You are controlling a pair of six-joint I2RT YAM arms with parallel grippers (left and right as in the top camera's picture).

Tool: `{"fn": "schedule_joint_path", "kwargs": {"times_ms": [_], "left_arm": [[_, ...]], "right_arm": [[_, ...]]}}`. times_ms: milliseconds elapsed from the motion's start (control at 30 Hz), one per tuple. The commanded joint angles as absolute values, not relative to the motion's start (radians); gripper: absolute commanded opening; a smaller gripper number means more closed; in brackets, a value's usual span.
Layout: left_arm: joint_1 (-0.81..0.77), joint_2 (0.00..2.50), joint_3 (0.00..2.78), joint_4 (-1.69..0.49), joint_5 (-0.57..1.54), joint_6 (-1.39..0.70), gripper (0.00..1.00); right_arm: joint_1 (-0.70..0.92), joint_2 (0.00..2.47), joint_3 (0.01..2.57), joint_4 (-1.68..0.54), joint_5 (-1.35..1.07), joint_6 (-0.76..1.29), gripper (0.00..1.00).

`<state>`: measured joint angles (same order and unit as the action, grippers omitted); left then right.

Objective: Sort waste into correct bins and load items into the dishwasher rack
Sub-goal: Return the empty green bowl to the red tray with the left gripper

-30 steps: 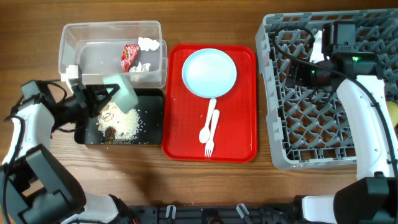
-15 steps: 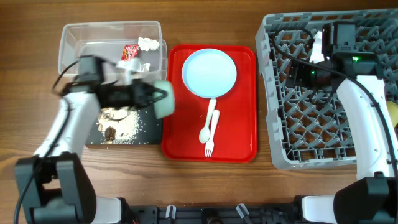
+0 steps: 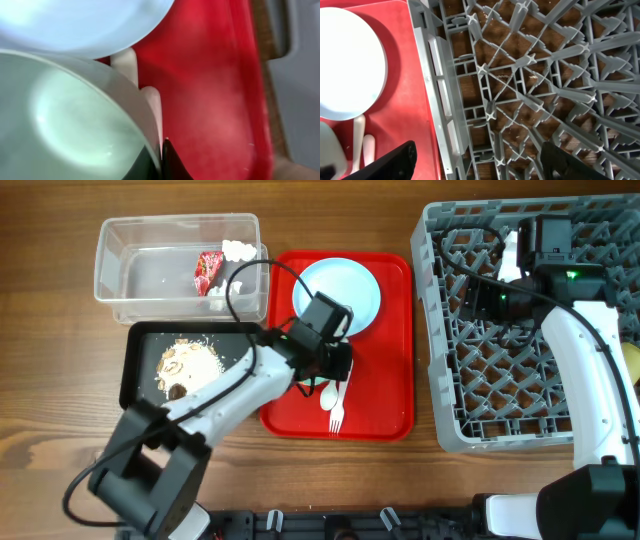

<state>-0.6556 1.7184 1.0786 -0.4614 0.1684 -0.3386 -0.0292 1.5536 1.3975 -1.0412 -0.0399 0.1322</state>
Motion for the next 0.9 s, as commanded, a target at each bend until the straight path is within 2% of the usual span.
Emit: {"fn": "schedule_joint_path", "kwargs": {"times_ms": [0,33,100,167,400,700,867], "left_arm": [[-0.667,1.744,1.092,-0.459,0.106,-0.372,0.12],[-0.667,1.743,1.092,-0.455,0.107,-0.372,0.13],[-0.667,1.743,1.093,-0.450,0.106,-0.371,0.27],[-0.651,1.729,1.093,-0.453,0.107,-0.372,0.36],[-0.493,1.525,1.093,-0.556,0.107,-0.376,0.43],[-0.111,1.298,1.093,-0.815,0.107,-0.428,0.78],[0.010,1.299,1.093,-0.870,0.107,-0.428,0.85]], "right_arm": [[-0.028,1.539,1.402,-1.042,-0.027,0.119,0.81],[-0.028,1.539,1.402,-1.040,-0.031,0.117,0.81],[-0.027,1.539,1.402,-1.029,-0.091,0.104,0.81],[-0.025,1.539,1.402,-1.003,-0.179,0.104,0.81],[0.077,1.539,1.402,-0.969,-0.294,0.105,0.80],[0.367,1.637,1.399,-0.928,-0.286,0.182,0.77],[0.483,1.762,1.399,-0.918,-0.240,0.300,0.65]]}}
